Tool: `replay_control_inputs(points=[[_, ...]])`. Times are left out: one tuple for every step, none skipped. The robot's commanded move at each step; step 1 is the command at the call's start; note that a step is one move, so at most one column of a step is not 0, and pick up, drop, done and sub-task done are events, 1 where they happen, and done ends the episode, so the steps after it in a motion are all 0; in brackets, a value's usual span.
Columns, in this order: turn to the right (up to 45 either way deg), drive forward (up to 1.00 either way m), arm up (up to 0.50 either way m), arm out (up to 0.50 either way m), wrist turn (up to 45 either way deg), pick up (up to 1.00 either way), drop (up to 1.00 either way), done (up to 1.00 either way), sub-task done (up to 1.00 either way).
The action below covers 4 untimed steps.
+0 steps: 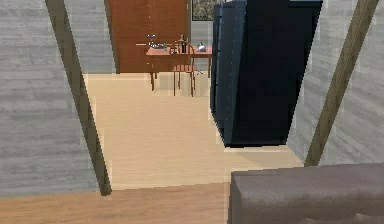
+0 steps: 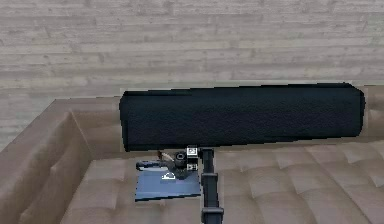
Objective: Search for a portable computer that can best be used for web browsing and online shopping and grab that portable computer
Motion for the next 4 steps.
replay_control_inputs(points=[[0.0, 0.0, 0.0, 0.0, 18.0, 0.0, 0.0, 0.0, 0.0], [0.0, 0.0, -0.3, 0.0, 0.0, 0.0, 0.0, 0.0, 0.0], [0.0, 0.0, 0.0, 0.0, 0.0, 1.0, 0.0, 0.0, 0.0], [0.0, 0.0, 0.1, 0.0, 0.0, 0.0, 0.0, 0.0, 0.0]])
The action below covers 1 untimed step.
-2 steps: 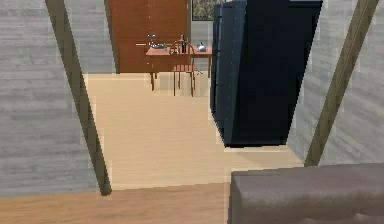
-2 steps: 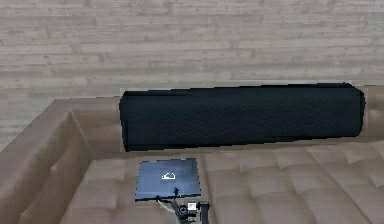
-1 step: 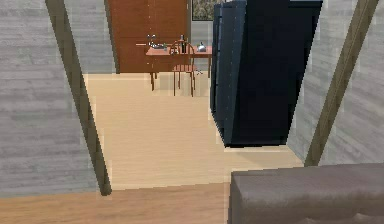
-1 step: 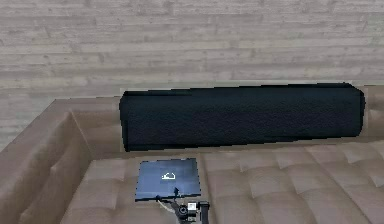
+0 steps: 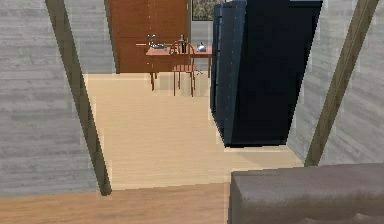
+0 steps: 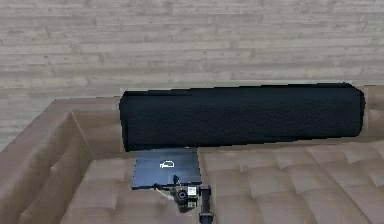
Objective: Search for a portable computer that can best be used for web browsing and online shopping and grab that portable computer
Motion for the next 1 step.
replay_control_inputs(points=[[0.0, 0.0, 0.0, 0.0, 0.0, 0.0, 0.0, 1.0, 0.0]])
